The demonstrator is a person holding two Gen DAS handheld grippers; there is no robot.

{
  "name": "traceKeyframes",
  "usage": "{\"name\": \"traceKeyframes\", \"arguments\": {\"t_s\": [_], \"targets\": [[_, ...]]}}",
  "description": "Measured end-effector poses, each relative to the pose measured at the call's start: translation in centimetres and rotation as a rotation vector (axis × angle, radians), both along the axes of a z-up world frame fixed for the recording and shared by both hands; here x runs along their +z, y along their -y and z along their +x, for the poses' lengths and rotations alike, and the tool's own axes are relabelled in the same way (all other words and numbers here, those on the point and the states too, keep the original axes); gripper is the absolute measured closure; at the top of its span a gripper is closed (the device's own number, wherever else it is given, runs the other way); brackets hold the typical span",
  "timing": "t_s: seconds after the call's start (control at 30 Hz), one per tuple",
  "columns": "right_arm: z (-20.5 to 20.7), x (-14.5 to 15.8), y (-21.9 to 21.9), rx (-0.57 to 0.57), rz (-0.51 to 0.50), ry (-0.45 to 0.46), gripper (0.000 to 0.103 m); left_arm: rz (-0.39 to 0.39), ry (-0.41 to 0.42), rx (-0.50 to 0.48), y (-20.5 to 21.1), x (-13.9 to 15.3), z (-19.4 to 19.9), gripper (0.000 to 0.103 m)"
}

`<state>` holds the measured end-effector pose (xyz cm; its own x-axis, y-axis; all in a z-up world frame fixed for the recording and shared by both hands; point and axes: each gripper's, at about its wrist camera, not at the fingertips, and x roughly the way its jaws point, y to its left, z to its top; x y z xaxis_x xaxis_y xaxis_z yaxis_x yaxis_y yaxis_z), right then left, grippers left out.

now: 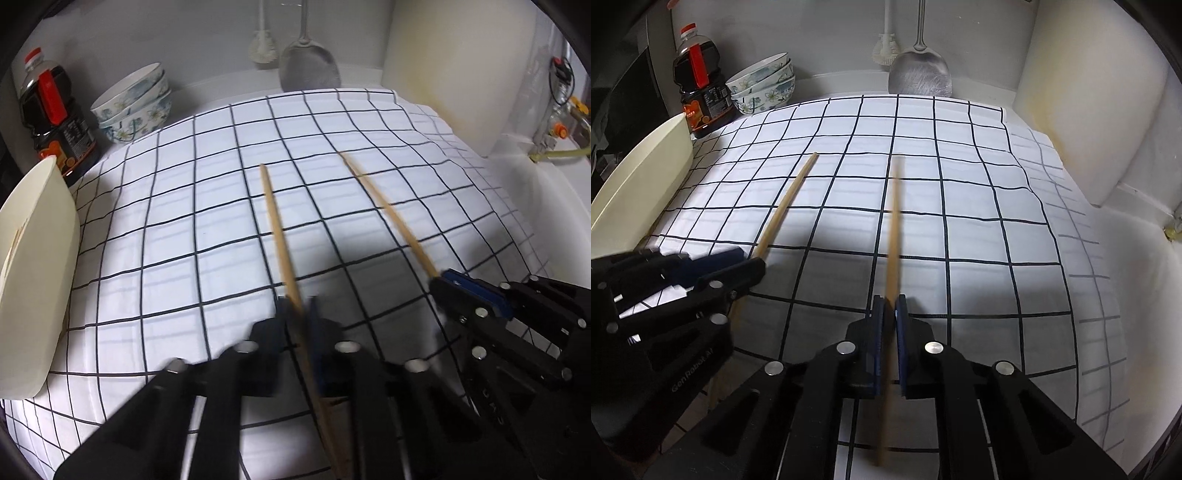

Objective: Organize utensils
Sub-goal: 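Carry both held chopsticks over the white basin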

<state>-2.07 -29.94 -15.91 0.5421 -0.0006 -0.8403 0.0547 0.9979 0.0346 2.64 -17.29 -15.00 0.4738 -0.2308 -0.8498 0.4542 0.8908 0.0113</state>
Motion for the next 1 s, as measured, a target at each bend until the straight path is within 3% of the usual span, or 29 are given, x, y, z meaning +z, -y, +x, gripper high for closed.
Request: {"name": "traceKeyframes", "arguments": {"t_s": [0.27, 0.5, 0.8, 1.0], "targets": [[-0.5, 1.4, 0.3, -0.038, 0.100, 0.001, 0.097, -0.032, -0.042, 0.014, -1.7, 1.4, 0.0, 0.096], [-0.1, 4.7, -1.9, -0.001, 0.138, 0.036, 0.097, -0.087, -0.007, 0.061, -6.0, 5.9, 0.1, 0.096], [2.8, 9.6, -9.9, 0.164, 0.171, 0.096, 0.097, -0.099, 0.061, 0.224, -15.5, 11.3, 1.5, 0.096], [6.3, 12.0, -16.4, 0.280, 0.191, 0.134, 0.097, -0.091, 0.116, 0.354, -22.2, 12.8, 3.1, 0.096]]}}
